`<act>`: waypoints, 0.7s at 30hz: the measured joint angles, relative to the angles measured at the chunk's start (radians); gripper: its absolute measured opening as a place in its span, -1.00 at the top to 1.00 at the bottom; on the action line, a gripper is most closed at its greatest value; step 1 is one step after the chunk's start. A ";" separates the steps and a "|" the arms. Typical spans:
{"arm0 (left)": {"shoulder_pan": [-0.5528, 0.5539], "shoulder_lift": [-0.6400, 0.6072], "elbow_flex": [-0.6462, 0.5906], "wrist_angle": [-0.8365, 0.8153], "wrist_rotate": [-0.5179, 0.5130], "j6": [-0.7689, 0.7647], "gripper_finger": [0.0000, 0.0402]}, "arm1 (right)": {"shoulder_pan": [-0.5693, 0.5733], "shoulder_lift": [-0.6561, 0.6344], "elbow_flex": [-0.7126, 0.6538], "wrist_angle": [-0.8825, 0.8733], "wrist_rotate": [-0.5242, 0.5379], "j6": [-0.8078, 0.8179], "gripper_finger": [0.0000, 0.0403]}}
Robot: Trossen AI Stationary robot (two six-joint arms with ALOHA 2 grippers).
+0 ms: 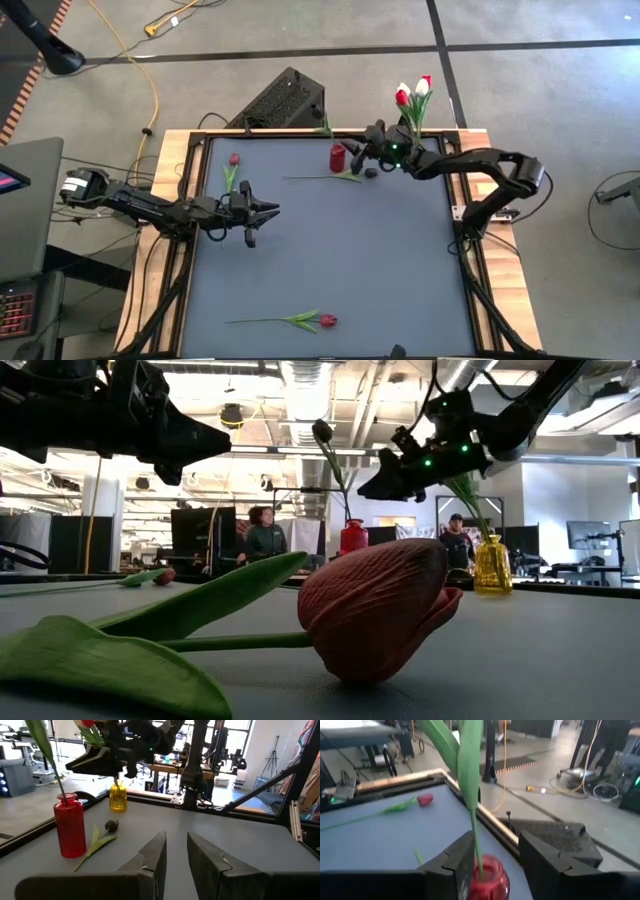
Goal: Sort flowers into vase by color
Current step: Put the top dark red tulip into the red vase
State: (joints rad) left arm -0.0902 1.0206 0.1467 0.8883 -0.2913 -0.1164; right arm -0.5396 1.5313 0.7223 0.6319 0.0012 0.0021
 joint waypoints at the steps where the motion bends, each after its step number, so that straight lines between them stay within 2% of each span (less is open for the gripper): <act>1: 0.000 0.000 0.000 0.000 0.000 0.000 0.68 | 0.000 -0.019 0.000 -0.037 -0.001 0.000 0.07; 9: 0.000 0.000 0.000 0.000 0.008 -0.002 0.68 | 0.060 -0.198 0.000 -0.261 -0.085 -0.002 -0.09; 15: 0.000 0.000 0.000 -0.004 0.053 -0.025 0.68 | 0.185 -0.286 0.000 -0.349 -0.090 -0.018 -0.07; 21: 0.001 0.000 0.000 -0.037 0.024 -0.087 0.68 | 0.317 -0.320 0.000 -0.420 -0.091 -0.063 -0.07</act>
State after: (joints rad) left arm -0.0895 1.0203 0.1467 0.8508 -0.2676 -0.2034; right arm -0.2226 1.2116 0.7223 0.2123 -0.0894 -0.0608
